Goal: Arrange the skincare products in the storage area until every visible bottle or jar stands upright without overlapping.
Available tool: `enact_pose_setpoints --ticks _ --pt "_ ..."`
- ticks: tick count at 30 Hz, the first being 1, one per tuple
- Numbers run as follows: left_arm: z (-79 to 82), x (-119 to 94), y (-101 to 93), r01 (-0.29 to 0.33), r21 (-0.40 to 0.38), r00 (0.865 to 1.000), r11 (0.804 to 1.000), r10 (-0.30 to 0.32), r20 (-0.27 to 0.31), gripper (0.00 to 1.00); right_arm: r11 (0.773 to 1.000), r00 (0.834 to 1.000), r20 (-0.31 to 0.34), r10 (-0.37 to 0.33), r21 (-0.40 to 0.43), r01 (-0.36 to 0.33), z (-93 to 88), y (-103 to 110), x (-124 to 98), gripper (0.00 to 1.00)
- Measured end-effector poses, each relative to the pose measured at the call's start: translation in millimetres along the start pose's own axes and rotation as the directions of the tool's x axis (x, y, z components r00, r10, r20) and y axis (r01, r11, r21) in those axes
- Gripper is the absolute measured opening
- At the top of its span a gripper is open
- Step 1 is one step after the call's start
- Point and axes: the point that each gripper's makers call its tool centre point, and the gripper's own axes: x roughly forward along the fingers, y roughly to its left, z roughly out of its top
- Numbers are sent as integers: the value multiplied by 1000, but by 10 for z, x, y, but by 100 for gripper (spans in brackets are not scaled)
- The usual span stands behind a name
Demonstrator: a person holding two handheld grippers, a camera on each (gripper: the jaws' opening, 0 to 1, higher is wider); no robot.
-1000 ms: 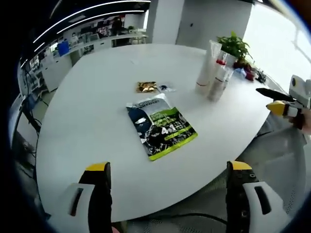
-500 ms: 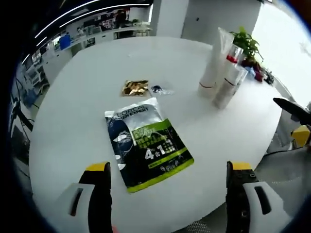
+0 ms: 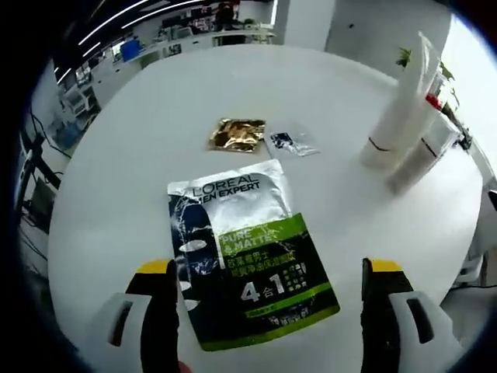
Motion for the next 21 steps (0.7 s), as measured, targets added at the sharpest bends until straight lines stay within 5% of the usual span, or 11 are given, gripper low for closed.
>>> enact_pose_setpoints --ticks 7,14,21 --pt "25 53 55 -61 34 998 998 62 -18 97 1000 1000 -1 -10 16 10 1 -20 -1 84" --pt "25 21 68 -60 31 998 998 61 -4 96 999 1000 2 -20 26 19 -1 -36 0 83" --pt "27 -39 155 -60 33 998 998 60 23 75 999 1000 4 -30 29 30 5 -52 0 83"
